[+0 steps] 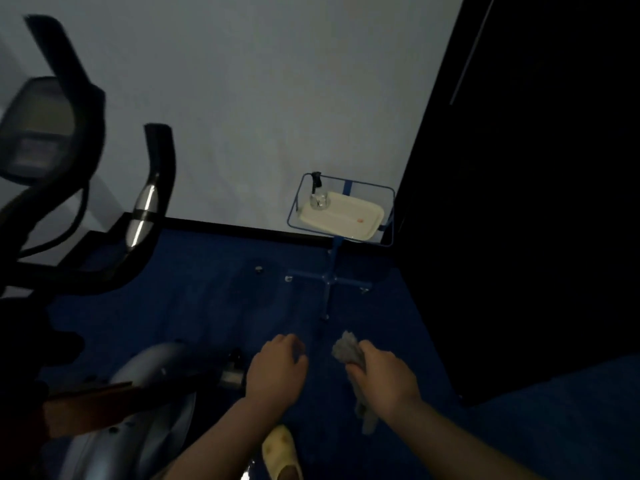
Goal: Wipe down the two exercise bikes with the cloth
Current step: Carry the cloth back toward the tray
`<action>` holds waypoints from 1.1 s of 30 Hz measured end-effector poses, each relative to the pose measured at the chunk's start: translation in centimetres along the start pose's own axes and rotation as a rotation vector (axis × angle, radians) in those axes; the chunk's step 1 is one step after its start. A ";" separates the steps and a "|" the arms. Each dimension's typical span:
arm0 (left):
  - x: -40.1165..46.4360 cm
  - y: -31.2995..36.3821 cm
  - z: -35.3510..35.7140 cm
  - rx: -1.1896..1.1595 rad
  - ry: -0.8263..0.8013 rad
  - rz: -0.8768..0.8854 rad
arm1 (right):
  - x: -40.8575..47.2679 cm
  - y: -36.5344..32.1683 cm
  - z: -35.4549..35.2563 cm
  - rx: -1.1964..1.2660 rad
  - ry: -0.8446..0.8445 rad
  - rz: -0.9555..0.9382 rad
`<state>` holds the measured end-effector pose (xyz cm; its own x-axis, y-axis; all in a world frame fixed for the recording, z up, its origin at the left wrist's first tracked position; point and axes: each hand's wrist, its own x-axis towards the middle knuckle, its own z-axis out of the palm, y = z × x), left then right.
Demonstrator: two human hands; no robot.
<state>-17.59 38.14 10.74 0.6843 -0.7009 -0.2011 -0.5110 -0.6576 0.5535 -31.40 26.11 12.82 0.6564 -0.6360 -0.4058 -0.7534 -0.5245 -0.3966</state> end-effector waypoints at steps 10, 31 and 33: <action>13.6 1.8 -0.4 0.047 -0.127 0.076 | 10.5 -0.7 -3.4 0.001 0.004 0.161; 40.5 5.3 0.6 -0.095 -0.087 -0.280 | 50.1 1.5 -13.4 0.135 -0.010 0.093; 42.0 5.3 1.2 -0.103 -0.101 -0.305 | 52.6 1.8 -12.1 0.166 -0.071 0.079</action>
<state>7.88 4.89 4.25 0.7396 -0.5036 -0.4465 -0.2319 -0.8135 0.5334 1.25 -15.14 0.71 0.6007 -0.6273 -0.4957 -0.7900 -0.3702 -0.4888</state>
